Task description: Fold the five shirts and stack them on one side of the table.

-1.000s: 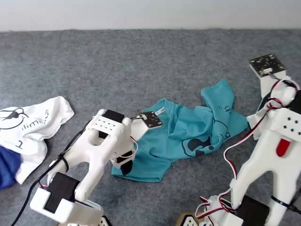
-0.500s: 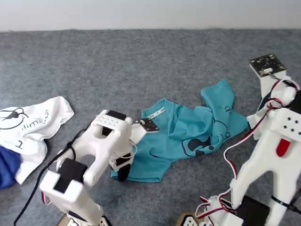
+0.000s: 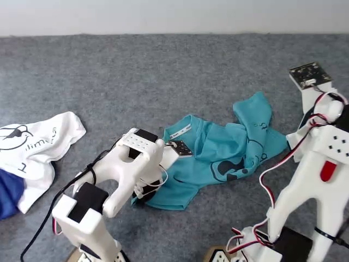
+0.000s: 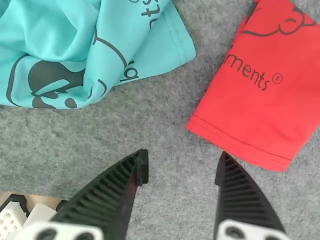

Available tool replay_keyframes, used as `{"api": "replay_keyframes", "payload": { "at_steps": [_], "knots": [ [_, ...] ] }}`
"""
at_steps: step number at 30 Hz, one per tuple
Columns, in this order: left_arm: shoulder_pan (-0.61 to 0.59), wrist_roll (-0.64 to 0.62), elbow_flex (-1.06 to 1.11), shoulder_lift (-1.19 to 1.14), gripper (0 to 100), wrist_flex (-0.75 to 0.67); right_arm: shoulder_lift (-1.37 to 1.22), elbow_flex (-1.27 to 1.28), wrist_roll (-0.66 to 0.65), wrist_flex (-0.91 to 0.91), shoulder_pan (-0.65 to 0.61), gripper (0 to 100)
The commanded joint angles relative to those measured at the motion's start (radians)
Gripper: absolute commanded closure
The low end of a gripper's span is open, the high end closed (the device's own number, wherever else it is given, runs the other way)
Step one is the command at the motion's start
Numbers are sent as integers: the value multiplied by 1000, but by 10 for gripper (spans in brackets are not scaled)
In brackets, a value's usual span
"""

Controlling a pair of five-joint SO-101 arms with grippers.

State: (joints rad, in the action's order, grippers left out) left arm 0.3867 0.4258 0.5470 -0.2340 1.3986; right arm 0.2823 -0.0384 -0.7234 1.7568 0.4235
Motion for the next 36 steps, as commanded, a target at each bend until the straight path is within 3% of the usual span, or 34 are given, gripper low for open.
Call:
{"api": "replay_keyframes", "payload": {
  "at_steps": [1,11,15,22,28,36],
  "knots": [
    [6,-41,-18,83,987,-17,101,-3,0,41,8,772],
    [-26,-170,-87,701,987,34,314,143,-6,39,-10,772],
    [-175,-203,-180,890,987,40,354,265,-6,39,-10,772],
    [-540,-196,-311,1056,987,78,372,393,-6,36,-24,772],
    [-715,-130,-292,1088,987,195,364,511,5,4,-209,772],
    [-845,-133,-147,1111,987,213,363,629,184,-280,-542,773]
  ]
}}
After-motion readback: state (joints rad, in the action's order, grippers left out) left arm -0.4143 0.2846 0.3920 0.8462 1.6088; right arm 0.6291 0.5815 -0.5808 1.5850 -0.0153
